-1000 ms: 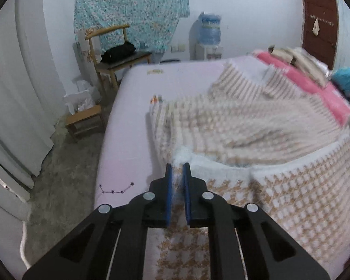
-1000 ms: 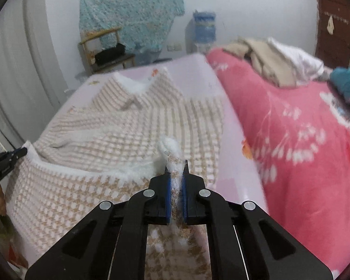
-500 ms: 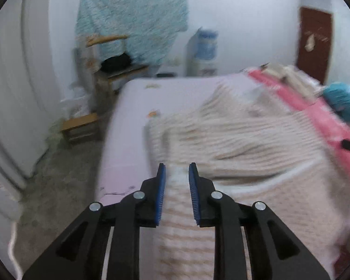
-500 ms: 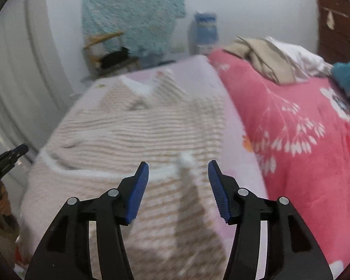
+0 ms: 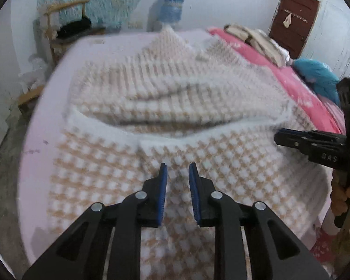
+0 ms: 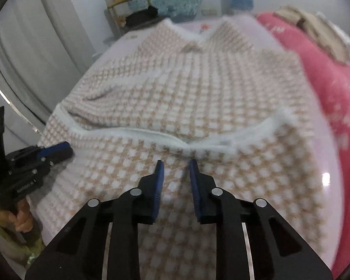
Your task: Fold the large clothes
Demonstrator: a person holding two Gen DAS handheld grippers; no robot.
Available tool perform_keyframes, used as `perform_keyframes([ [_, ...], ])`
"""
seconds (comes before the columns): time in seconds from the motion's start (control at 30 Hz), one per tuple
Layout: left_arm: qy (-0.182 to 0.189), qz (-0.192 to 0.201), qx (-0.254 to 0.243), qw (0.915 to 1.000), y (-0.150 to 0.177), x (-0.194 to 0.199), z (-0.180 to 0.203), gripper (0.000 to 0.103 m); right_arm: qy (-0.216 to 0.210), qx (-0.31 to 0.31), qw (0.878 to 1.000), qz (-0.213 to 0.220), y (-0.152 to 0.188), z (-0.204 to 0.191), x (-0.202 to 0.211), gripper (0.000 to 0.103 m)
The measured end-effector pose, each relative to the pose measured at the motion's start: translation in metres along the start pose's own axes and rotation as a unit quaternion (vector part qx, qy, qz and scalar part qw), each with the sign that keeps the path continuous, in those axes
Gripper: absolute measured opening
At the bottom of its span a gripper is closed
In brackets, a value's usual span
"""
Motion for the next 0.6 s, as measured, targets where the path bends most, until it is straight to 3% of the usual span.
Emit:
perform_keyframes([
  [0.13, 0.069, 0.031, -0.032, 0.9967, 0.003, 0.042, 0.036, 0.02, -0.035, 0.038, 0.998, 0.039, 0.013, -0.024, 0.052, 0.022],
  [0.23, 0.108, 0.008, -0.059, 0.9923, 0.025, 0.046, 0.069, 0.02, -0.073, 0.061, 0.995, 0.019, 0.039, -0.052, 0.058, 0.022],
  [0.33, 0.071, -0.031, -0.069, 0.9946, 0.051, 0.018, 0.076, 0.02, -0.041, 0.085, 0.995, -0.018, 0.065, -0.061, 0.027, 0.02],
  [0.47, 0.052, -0.023, -0.064, 0.9963, 0.049, 0.007, 0.072, 0.02, -0.019, 0.083, 0.996, -0.007, 0.061, -0.059, 0.018, 0.02],
  [0.6, 0.064, 0.01, -0.073, 0.9952, 0.043, 0.03, 0.078, 0.02, -0.024, 0.1, 0.995, 0.009, 0.059, -0.067, 0.037, 0.018],
])
Point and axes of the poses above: each gripper's, at about its wrist camera, not at the fingertips, and x roughly against the way its jaws point, z to its right, y to its underside, the point moved 10 cm from there along -x, roughly the way its jaws point
